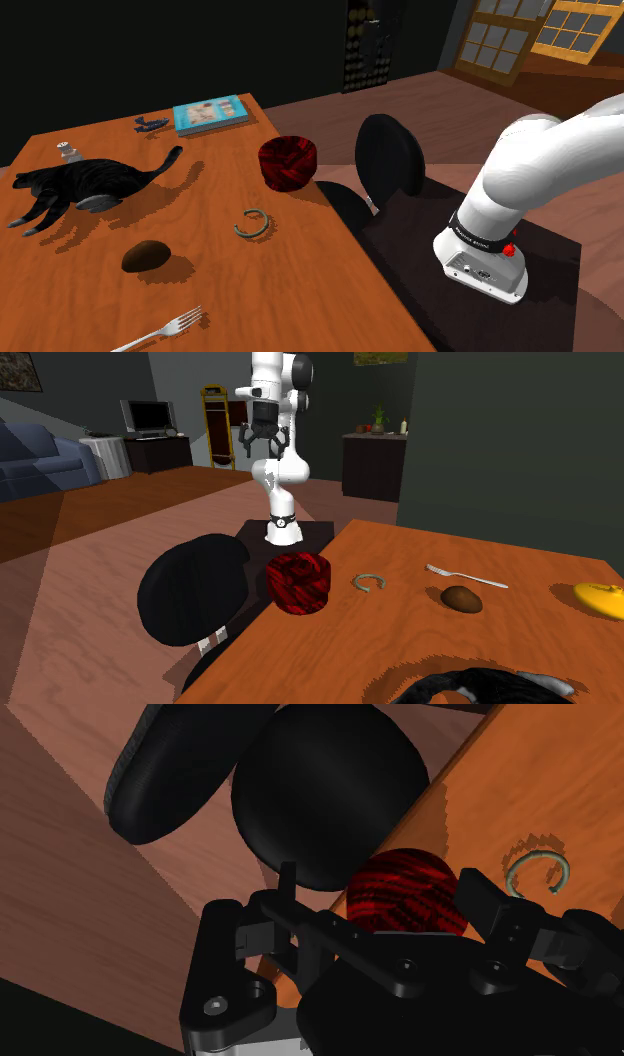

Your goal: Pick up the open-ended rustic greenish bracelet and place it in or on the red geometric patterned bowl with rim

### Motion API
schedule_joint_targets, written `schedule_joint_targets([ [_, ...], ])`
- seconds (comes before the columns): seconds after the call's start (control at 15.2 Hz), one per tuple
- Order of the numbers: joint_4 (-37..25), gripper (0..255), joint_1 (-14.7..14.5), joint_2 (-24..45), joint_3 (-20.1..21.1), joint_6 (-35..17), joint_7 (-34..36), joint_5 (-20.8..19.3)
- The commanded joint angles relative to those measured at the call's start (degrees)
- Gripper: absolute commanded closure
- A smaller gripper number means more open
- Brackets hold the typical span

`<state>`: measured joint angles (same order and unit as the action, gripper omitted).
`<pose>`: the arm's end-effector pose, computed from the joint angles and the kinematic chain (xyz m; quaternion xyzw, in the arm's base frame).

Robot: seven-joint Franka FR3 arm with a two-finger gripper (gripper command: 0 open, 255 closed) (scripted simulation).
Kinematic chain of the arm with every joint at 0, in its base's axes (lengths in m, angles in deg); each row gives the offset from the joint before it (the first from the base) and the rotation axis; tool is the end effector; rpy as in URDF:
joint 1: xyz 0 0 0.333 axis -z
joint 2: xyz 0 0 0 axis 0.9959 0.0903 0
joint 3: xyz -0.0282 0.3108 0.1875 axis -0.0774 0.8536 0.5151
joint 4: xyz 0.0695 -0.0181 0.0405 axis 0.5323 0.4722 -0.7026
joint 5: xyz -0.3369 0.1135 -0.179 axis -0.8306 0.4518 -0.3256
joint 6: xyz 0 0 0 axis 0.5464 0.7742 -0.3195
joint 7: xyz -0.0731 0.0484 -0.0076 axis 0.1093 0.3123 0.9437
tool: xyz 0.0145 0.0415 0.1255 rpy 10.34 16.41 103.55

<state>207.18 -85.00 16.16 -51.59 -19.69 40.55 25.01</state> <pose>0.3002 0.0184 0.6071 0.9968 0.0522 0.0348 0.0488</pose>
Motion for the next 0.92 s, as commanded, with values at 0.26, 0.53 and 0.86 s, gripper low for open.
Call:
schedule_joint_targets([
  [0.26,3.03,0,-1.34,2.64,4.17,-5.63,4.09,1.21],
  [0.53,4.92,0,-2.48,6.59,8.45,-11.38,8.33,1.95],
  [0.86,5.61,0,-3.34,13.32,13.96,-18.48,14.06,1.72],
])
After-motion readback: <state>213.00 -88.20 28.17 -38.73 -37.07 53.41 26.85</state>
